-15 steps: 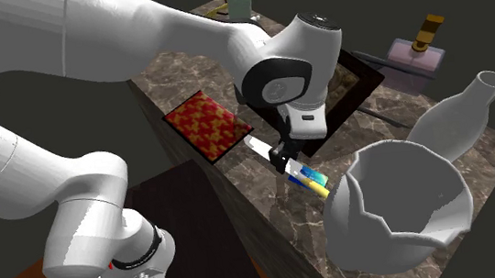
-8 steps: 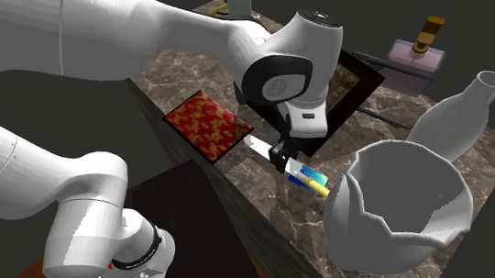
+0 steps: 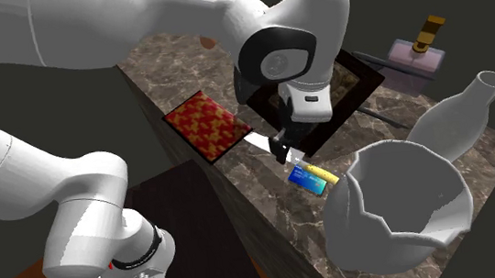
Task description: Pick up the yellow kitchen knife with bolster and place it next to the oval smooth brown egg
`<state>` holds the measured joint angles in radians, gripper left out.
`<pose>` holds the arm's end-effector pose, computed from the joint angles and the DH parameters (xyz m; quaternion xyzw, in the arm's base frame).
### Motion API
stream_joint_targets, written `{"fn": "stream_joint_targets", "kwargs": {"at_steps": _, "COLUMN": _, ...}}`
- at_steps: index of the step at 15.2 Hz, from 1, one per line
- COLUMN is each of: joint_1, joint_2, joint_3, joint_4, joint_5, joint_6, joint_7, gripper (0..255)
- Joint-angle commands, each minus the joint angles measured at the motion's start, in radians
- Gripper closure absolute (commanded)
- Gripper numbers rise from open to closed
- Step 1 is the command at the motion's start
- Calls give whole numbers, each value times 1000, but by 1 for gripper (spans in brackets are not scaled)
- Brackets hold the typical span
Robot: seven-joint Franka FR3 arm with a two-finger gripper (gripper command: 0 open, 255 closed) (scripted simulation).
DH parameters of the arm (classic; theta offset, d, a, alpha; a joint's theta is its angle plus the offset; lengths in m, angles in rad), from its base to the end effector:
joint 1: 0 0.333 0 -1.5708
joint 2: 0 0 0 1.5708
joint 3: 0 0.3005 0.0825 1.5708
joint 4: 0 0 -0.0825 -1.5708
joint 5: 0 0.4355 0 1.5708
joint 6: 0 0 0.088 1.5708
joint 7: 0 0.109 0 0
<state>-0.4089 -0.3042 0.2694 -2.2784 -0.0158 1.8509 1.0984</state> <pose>0.4918 -0.0688 0.4250 0.8083 -0.5830 -0.0379 0.0725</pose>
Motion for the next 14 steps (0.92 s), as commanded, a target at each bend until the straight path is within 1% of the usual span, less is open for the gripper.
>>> {"fn": "stream_joint_targets", "kwargs": {"at_steps": 1, "joint_1": -1, "joint_2": -7, "joint_3": -3, "joint_4": 21, "joint_5": 1, "joint_6": -27, "joint_7": -5, "gripper": 255}}
{"fn": "stream_joint_targets", "kwargs": {"at_steps": 14, "joint_1": -4, "joint_2": -26, "joint_3": -12, "joint_4": 178, "joint_5": 1, "joint_6": -203, "joint_7": -20, "gripper": 255}}
